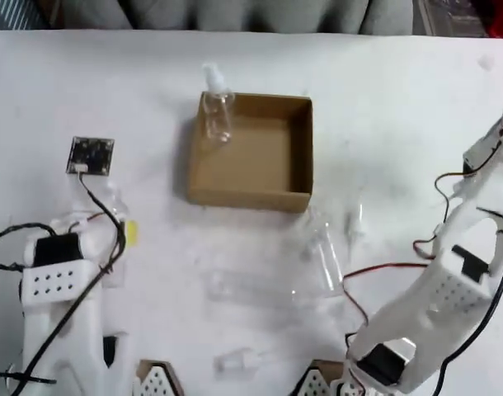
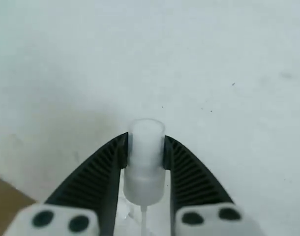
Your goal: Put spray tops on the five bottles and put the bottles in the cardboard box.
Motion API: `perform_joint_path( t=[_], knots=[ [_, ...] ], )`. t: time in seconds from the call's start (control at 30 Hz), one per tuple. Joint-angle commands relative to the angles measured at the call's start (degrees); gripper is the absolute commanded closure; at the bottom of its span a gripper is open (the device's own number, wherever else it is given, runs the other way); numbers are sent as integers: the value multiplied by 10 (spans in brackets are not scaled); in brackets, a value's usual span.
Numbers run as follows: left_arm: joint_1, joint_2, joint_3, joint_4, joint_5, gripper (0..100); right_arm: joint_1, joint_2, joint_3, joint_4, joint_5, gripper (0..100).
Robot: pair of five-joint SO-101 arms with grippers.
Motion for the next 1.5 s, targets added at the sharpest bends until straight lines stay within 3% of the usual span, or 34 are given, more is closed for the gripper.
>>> perform_joint_path(
  t=[0.0, 0.3, 0.73, 1.03, 1.27, 1.47],
  knots=[
    [7, -25, -76, 33, 7, 980, -44, -145, 84, 15, 81, 983],
    [7, -48, -101, 40, 7, 980, -138, -358, 233, 15, 197, 983],
    [104, -415, 37, 39, 8, 980, -310, -603, 411, -25, 203, 981],
    [150, -527, 64, -21, 11, 980, -488, -698, 412, -86, 203, 981],
    [171, -536, 106, -149, 185, 980, -553, -756, 412, -241, 203, 982],
    [261, -537, 154, -171, 205, 980, -553, -773, 413, -369, 203, 982]
  ],
)
